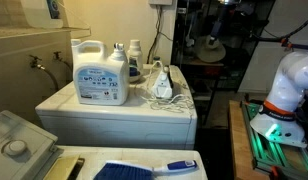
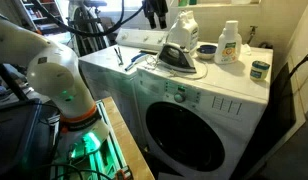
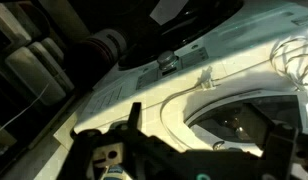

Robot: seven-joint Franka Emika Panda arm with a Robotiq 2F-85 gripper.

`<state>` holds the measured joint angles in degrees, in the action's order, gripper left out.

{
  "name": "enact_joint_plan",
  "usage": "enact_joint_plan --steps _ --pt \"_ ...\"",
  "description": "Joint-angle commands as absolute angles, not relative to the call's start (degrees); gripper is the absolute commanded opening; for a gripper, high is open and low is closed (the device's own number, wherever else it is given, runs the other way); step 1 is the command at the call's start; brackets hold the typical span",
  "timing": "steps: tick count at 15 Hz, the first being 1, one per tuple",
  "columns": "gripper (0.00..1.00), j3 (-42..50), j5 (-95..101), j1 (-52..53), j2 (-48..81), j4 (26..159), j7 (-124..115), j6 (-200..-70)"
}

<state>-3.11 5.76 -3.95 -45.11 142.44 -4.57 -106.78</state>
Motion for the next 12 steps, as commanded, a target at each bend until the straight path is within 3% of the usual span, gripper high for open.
enact_joint_plan --steps 1,12 --pt "1.0 -2.7 6.1 -3.3 -45.0 142.3 -4.9 -106.6" --pt "1.0 -9.2 0.5 -6.9 -25.7 132.6 -35.4 -112.2"
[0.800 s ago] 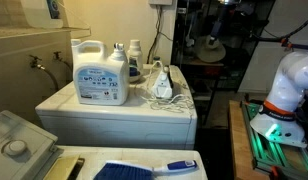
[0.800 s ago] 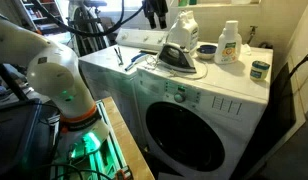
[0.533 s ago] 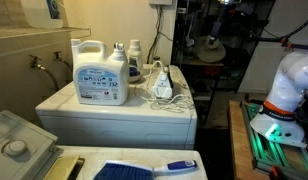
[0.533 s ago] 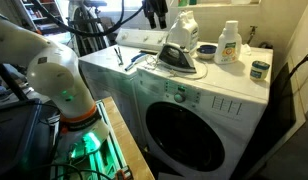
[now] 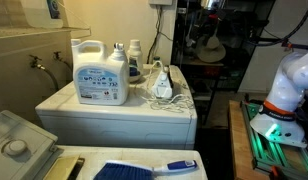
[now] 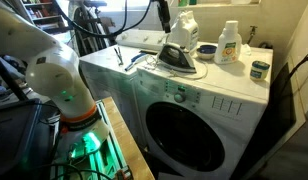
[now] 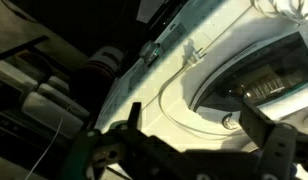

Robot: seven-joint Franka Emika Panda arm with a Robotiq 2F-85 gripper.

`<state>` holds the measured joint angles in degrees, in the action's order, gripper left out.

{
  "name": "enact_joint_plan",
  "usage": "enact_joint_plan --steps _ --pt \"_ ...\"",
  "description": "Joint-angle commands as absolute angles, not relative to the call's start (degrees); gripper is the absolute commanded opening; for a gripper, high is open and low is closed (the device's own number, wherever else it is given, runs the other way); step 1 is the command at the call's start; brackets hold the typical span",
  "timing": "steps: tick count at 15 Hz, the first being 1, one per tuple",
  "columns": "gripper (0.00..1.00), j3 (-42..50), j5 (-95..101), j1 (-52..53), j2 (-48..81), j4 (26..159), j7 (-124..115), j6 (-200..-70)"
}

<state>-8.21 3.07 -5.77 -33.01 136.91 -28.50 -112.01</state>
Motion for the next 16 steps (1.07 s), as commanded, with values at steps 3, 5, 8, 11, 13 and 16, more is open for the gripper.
enact_joint_plan --steps 3,5,8,11,13,16 --pt "1.0 -8.6 -2.7 -5.9 -20.7 129.9 -42.7 -113.0" --pt "1.0 -8.2 -5.1 -5.4 -18.1 128.6 -47.5 -114.7" --pt "1.0 -7.6 -8.4 -4.8 -14.7 127.4 -54.1 -117.7" --pt "1.0 -7.2 -11.3 -3.7 -12.1 127.3 -58.0 -121.6" --pt "1.0 -7.0 -11.4 -3.4 -10.2 126.9 -60.8 -122.3" --pt "1.0 -6.6 -11.5 -2.6 -7.9 126.3 -62.7 -123.8"
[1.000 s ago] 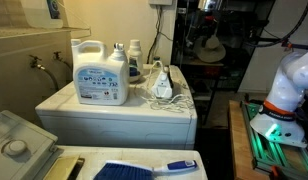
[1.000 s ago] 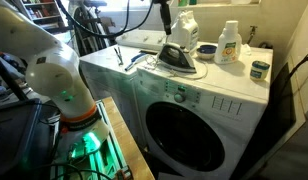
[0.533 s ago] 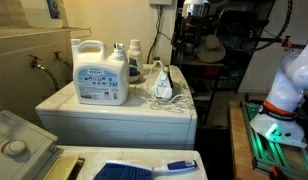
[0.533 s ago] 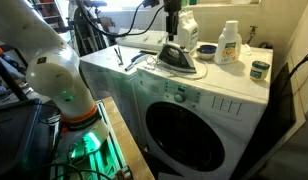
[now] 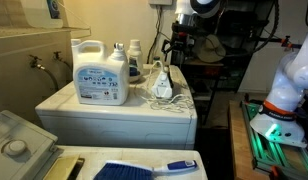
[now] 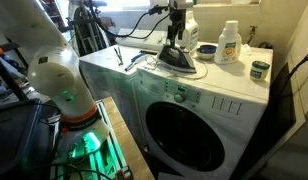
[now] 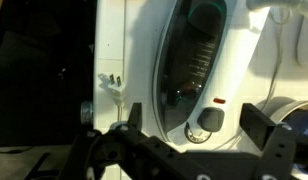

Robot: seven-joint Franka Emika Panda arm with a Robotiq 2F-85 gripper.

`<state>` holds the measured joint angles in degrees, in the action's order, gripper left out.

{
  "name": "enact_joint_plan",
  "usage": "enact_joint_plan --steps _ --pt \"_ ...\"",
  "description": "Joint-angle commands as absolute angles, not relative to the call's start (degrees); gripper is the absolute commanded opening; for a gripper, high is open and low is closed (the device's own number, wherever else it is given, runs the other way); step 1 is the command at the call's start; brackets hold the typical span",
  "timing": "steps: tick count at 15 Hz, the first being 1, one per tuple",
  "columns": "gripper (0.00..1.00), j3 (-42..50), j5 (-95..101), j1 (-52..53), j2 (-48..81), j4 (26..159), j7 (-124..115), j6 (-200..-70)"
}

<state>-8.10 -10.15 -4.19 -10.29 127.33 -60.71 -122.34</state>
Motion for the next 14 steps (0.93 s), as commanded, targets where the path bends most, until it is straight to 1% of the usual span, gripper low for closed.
enact_joint_plan --steps 1,4,7,12,13,14 --pt "1.0 -6.4 -11.6 -2.3 -7.3 126.4 -62.6 -124.7" --pt "1.0 -6.0 -11.7 -1.5 -5.6 126.0 -62.1 -126.0" --pt "1.0 -5.4 -11.3 -1.0 -3.8 125.3 -62.7 -124.0" --pt "0.99 -4.7 -13.2 -0.3 -1.8 124.7 -60.8 -124.6" --pt "0.97 -4.6 -13.8 -0.2 -1.6 124.6 -60.6 -124.5" --pt "0.87 -4.5 -14.6 -0.1 -1.2 124.4 -60.5 -124.4"
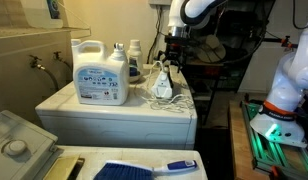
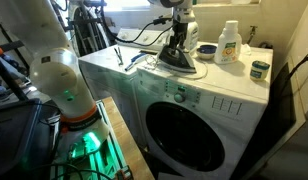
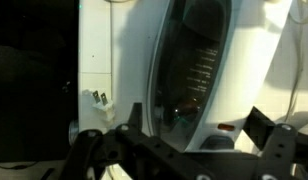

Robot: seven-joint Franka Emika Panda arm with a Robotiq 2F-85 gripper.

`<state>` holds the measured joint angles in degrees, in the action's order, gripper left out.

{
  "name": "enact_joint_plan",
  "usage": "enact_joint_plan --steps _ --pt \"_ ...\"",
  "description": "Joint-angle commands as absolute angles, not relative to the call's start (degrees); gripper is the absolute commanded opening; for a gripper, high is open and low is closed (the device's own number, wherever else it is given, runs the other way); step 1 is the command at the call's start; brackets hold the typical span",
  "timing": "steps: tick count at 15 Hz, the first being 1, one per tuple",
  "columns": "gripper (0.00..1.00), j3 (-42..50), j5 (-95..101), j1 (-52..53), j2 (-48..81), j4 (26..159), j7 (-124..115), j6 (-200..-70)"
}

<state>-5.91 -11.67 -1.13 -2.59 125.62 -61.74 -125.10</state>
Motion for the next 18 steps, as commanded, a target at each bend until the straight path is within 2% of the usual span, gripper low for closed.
enact_joint_plan --steps 1,3,8,10,18 --pt "0.75 -4.4 -15.0 0.0 -1.0 124.2 -60.5 -124.3" --pt "0.53 -4.2 -15.7 0.2 -0.4 123.5 -60.6 -124.2" --pt "0.18 -4.1 -15.6 0.4 0.5 121.9 -61.2 -124.0" --pt "0.15 -4.1 -14.7 0.5 0.6 121.8 -61.6 -124.0" --pt "0.15 -3.6 -3.8 0.5 -0.8 121.8 -67.6 -123.8"
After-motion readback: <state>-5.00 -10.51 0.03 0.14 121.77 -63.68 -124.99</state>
